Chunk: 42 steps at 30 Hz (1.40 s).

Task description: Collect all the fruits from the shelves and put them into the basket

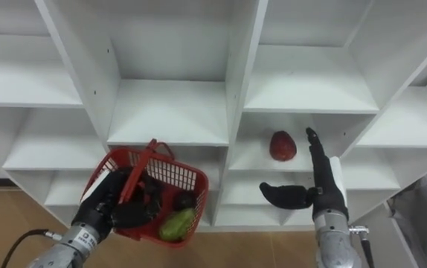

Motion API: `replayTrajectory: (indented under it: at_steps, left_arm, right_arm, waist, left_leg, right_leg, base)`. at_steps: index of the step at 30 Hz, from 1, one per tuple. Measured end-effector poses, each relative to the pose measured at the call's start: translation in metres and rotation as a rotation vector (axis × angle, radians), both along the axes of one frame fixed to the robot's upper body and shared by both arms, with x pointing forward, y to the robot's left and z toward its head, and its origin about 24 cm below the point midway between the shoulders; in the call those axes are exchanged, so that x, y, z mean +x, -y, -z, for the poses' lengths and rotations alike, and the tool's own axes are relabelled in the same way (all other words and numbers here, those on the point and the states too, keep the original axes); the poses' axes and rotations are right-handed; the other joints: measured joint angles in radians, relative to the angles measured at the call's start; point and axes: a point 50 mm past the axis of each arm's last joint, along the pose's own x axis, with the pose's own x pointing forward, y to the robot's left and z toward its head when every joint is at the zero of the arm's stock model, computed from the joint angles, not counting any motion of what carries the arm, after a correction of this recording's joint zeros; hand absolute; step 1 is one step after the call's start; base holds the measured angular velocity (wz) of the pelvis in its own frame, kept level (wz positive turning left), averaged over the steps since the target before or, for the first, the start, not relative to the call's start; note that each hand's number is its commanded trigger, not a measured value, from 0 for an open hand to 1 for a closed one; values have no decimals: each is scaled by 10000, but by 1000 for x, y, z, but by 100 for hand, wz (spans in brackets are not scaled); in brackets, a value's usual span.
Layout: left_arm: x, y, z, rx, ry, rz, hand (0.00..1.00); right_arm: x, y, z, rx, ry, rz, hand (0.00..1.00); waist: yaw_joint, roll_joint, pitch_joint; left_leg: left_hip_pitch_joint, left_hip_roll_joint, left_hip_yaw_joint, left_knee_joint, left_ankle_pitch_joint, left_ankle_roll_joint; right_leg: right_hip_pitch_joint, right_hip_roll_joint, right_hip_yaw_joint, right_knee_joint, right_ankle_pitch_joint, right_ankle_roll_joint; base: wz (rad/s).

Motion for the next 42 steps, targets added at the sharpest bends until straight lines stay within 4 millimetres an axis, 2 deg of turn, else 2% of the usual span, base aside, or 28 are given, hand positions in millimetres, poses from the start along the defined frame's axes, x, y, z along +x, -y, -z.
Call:
replayTrajectory:
  at_steps: [2, 6, 12, 14, 20, 24, 30, 33, 38, 42]
  left_arm:
    - [0, -2, 0, 73, -29, 140, 100]
    - [-1, -3, 0, 139, -65, 150, 100]
    - [1, -7, 0, 217, -175, 49, 100]
    - [6, -8, -2, 228, -151, 140, 100]
    - [7, -13, 1, 416, -381, 159, 100]
    - [7, -13, 6, 459, -751, 155, 100]
    - [10, -13, 11, 581, -1126, 193, 100]
    - [10, -15, 18, 789, -1468, 202, 100]
    - [15, -12, 22, 785, -1695, 212, 100]
    - [16, -13, 26, 790, -1892, 144, 100]
  right_arm:
    - [-1, 13, 5, 23, -364, 432, 0]
    - [2, 25, 8, 89, -648, 941, 0]
    - [28, 31, 7, 197, -877, 1141, 0]
    - [42, 36, 0, 24, -843, 1185, 0]
    - [60, 42, -11, -152, -679, 1315, 0]
    - [65, 45, -11, -181, -938, 1497, 0]
    - [73, 45, -16, -324, -901, 1697, 0]
    - [79, 45, -22, -457, -717, 1717, 0]
    - [90, 57, -33, -1084, -662, 2026, 0]
    - [94, 58, -39, -1182, -514, 1997, 0]
  waist:
    - [78, -35, -24]
    - [205, -29, -48]
    - [219, -7, -46]
    - [237, 40, -8]
    - [317, 94, 36]
    - [294, 85, 55]
    - [472, 37, 169]
    - [555, 28, 176]
    - [731, -46, 277]
    - [728, -106, 312]
  left_leg:
    - [-117, -4, -132, 119, -41, -12]
    - [-512, 30, -173, 326, -93, -27]
    - [-1362, 28, -329, 708, -92, -24]
    - [-1706, 21, -403, 845, -91, -22]
    - [-2464, 4, -504, 1150, -77, -7]
    - [-2765, -25, -551, 1187, -61, 15]
    - [-3281, -84, -569, 1277, -32, 61]
    - [-3484, -70, -506, 1270, -29, 64]
    - [-3654, -47, -411, 1279, -27, 64]
    - [-3721, -47, -400, 1274, -27, 64]
  right_leg:
    - [-7, -15, -141, 21, -52, -16]
    - [-306, 3, -197, 100, -56, -38]
    - [-1034, -67, -374, 475, -76, -73]
    - [-1352, -76, -397, 572, -68, -90]
    - [-2057, -136, -513, 875, -99, -121]
    - [-2312, -190, -621, 899, -104, -118]
    - [-2847, -279, -666, 1070, -160, -87]
    - [-3127, -275, -582, 1153, -159, -89]
    - [-3376, -270, -525, 1253, -153, -101]
    - [-3447, -277, -522, 1251, -152, -102]
  base:
    - [17]
    - [4]
    - [7]
    - [5]
    - [5]
    - [6]
    - [1]
    - [-7]
    - [-6]
    - [0]
